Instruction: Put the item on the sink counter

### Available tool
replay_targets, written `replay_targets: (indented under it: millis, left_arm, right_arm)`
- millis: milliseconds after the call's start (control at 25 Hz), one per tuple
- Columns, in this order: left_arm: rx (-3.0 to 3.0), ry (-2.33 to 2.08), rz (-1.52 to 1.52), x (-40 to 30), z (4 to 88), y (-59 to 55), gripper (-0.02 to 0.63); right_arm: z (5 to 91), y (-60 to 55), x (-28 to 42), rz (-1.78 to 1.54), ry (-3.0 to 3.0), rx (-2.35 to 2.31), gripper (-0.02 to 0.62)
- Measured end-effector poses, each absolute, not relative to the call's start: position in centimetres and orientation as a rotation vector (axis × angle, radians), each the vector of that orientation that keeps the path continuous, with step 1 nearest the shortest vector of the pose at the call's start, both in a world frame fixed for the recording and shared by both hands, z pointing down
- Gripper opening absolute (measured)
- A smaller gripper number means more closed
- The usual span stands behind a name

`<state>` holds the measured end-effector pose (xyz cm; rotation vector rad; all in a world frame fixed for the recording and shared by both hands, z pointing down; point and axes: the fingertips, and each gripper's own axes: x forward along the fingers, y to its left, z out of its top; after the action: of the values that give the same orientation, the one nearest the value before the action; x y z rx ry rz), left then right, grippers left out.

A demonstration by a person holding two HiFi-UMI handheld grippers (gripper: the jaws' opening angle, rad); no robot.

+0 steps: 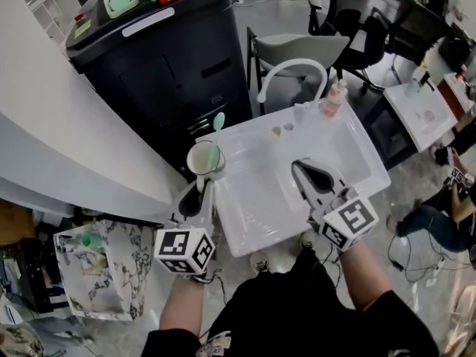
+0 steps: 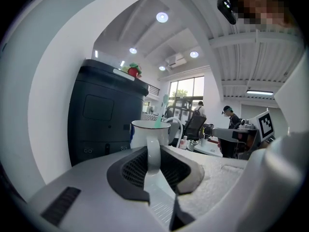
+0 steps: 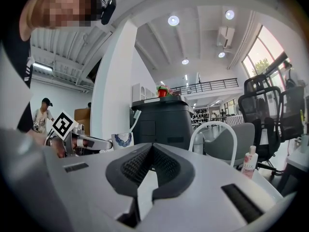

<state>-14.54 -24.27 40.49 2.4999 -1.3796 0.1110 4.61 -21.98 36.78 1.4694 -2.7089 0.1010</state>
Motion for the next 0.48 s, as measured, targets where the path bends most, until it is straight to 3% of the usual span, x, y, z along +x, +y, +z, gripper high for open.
replay_targets:
  millis: [480]
  left_arm:
    - [2.469, -1.465, 0.091, -11.3, 42.0, -26.3, 0.061]
  right_arm:
    - [37.9, -25.5, 6.8, 0.134, -2.788, 1.316, -0.002]
